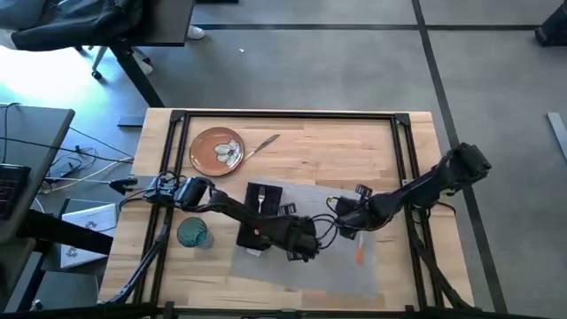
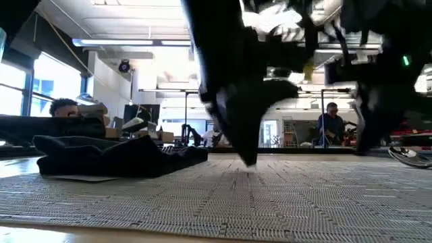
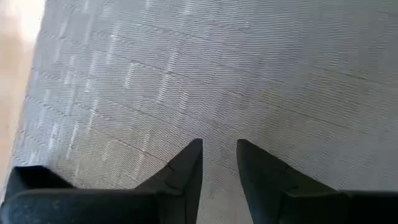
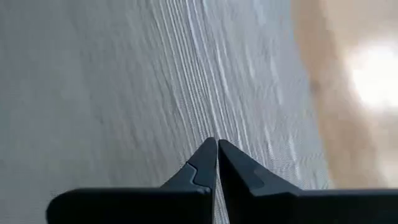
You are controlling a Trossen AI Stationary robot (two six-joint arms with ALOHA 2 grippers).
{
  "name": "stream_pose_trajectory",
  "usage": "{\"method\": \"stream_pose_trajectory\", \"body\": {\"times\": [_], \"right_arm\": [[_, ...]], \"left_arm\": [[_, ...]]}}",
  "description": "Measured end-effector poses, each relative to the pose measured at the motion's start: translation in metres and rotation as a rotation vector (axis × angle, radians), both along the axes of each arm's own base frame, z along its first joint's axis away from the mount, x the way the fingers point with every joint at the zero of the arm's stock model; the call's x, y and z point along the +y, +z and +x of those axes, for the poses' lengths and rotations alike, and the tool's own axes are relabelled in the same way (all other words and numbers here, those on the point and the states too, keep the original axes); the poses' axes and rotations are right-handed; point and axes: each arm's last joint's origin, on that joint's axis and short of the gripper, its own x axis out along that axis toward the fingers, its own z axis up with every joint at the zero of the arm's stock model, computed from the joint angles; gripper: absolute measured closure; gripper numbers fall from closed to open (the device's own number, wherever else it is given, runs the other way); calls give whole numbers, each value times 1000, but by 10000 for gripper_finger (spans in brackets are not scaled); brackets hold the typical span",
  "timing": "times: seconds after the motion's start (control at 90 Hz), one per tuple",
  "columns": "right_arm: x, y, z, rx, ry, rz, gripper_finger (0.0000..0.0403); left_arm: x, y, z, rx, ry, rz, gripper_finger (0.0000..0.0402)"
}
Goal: Set table place
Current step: Adjust the gray mat
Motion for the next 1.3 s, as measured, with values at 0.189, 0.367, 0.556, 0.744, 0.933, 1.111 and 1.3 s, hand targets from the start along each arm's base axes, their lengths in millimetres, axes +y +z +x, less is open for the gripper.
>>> {"method": "stream_pose_trajectory", "body": {"times": [0.189, 0.367, 0.556, 0.744, 0.933, 1.111, 1.3], "right_arm": [[4, 41, -7, -79, 21, 7, 402], [6, 65, -23, -204, -17, 46, 402], [18, 70, -28, -304, -42, 53, 402], [37, 51, -12, -357, -51, 35, 402], [55, 13, 5, -313, -28, -32, 402], [65, -23, 20, -293, -25, -58, 402], [72, -52, 30, -262, 17, -61, 402]], "left_arm": [[18, 68, -17, -76, -7, 17, 312], [49, 123, -47, -87, 67, 94, 294], [113, 152, -75, 18, 255, 216, 245], [201, 155, -78, 105, 311, 78, 199], [285, 138, -96, 137, 412, -96, 193], [321, 110, -115, 218, 451, -101, 193], [336, 67, -121, 192, 433, -188, 197]]}}
